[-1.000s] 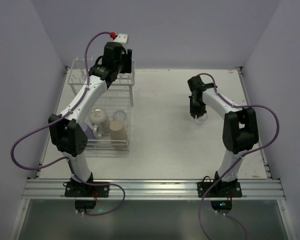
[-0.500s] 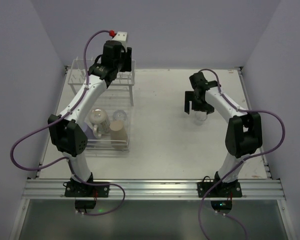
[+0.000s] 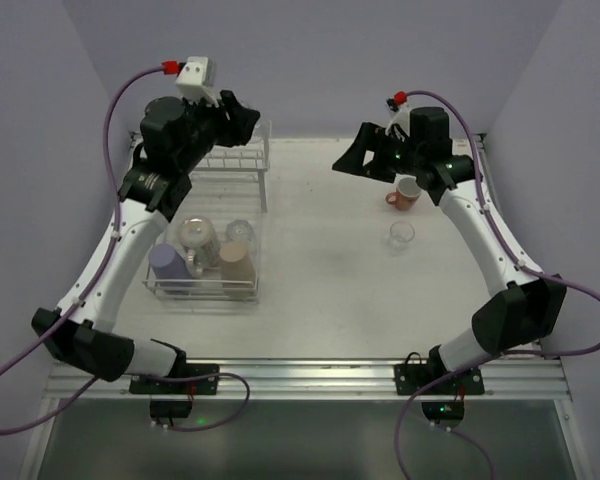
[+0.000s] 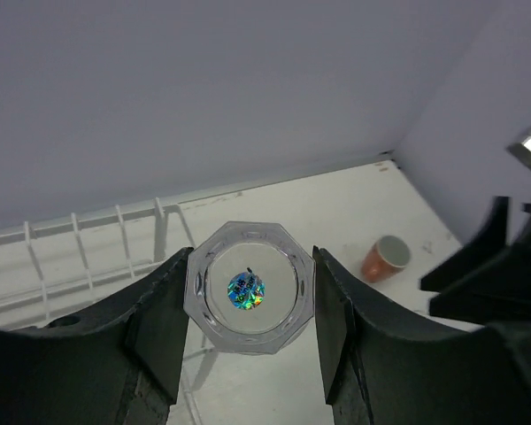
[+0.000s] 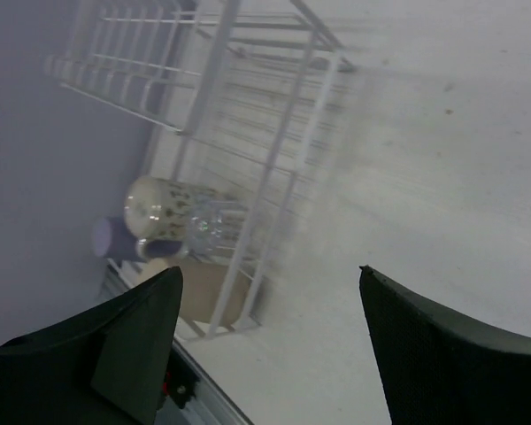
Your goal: Unload the cups from the dish rack
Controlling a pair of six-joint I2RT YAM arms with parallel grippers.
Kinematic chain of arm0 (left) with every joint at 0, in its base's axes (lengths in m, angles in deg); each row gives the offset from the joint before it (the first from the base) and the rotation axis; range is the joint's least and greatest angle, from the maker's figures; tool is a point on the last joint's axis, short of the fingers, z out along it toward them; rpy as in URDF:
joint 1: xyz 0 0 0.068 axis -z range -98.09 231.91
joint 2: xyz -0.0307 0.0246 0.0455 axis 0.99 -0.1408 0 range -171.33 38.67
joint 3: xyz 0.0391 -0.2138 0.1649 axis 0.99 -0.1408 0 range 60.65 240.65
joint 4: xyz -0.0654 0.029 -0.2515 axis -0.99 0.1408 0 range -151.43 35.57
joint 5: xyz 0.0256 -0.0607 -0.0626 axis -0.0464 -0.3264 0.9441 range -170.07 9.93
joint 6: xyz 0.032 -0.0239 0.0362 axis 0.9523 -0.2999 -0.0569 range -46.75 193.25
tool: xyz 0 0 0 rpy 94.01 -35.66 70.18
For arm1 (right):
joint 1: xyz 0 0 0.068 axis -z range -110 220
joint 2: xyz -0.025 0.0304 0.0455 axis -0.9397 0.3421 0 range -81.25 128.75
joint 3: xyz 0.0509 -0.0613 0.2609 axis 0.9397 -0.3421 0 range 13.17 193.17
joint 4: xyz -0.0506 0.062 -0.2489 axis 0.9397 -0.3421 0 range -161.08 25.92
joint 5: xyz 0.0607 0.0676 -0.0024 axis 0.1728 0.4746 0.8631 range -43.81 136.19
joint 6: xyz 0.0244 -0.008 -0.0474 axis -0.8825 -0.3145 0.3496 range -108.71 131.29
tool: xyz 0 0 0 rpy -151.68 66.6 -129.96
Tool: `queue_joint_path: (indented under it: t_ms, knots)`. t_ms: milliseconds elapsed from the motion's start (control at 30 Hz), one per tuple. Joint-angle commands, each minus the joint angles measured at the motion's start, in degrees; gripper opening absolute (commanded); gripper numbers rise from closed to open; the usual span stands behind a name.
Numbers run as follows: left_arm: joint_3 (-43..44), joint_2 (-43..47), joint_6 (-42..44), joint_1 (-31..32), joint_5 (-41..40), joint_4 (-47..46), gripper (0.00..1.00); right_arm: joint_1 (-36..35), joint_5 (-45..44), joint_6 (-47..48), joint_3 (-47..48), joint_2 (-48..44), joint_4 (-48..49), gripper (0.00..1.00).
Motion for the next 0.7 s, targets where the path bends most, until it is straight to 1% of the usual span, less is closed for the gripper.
queue_joint_path:
  t_ms: [0, 33, 67, 100, 133, 167, 200, 233, 267, 300, 333, 367, 400, 433, 467, 667]
  knots:
    - [-10.46, 8.08, -5.23, -1.48, 14.24, -16.77, 0.0, -0.08, 21.64, -10.24, -1.74, 2.25, 14.31, 0.82]
    - [-13.18, 9.49, -7.5, -2.09, 16.61, -20.97, 0.0, -0.16, 24.1, -15.74, -2.97, 2.34, 18.08, 0.81]
    - [-15.73, 10.98, -8.57, -2.62, 18.99, -24.15, 0.0, -0.08, 29.78, -18.85, -4.12, 2.34, 26.47, 0.79]
    - [-20.54, 13.26, -9.54, -3.58, 23.53, -30.36, 0.0, -0.08, 32.01, -25.14, -6.04, 2.51, 30.82, 0.79]
    - [-22.76, 14.15, -11.29, -4.03, 25.32, -33.03, 0.0, -0.08, 35.86, -28.25, -6.93, 3.21, 39.74, 0.79]
    - [-26.61, 14.95, -12.7, -4.64, 29.25, -38.54, 0.0, -0.08, 37.47, -32.2, -7.81, 3.48, 44.61, 0.78]
    - [-28.48, 15.65, -14.36, -6.39, 31.99, -41.9, 0.0, -0.08, 38.88, -36.33, -10.17, 3.92, 50.58, 0.77]
    - [-30.59, 15.92, -18.99, -7.28, 34.11, -46.02, 0.0, -0.08, 40.2, -45.76, -11.24, 4.44, 56.56, 0.77]
    - [-34.52, 16.1, -21.56, -8.15, 35.87, -49.89, 0.0, -0.08, 42.04, -51.51, -12.21, 6.36, 70.62, 0.77]
    - [-36.13, 16.18, -23.85, -9.38, 38.5, -58.02, 0.0, -0.08, 42.49, -63.84, -13.7, 7.77, 78.86, 0.76]
    - [-37.19, 16.01, -26.92, -9.83, 39.39, -60.63, 0.0, -0.08, 42.58, -69.79, -14.15, 9.36, 94.34, 0.75]
    - [-38.42, 15.31, -27.73, -9.83, 40.62, -64.22, 0.0, -0.16, 41.8, -75.51, -14.15, 12.94, 100.67, 0.74]
    - [-38.86, 15.04, -28.35, -9.83, 41.24, -65.74, 0.0, -0.16, 41.36, -79.92, -13.45, 14.63, 105.78, 0.72]
    - [-39.3, 14.78, -29.83, -9.83, 41.59, -67.49, 0.0, -0.25, 40.74, -86.31, -12.92, 15.95, 109.49, 0.7]
    - [-40.53, 14.26, -30.98, -9.83, 42.29, -71.95, 0.0, -0.51, 40.56, -87.77, -12.4, 17.01, 113.09, 0.7]
    - [-42.21, 12.15, -35.21, -9.83, 43.35, -78.84, 0.0, -2.88, 40.3, -86.99, -9.41, 18.95, 111.11, 0.68]
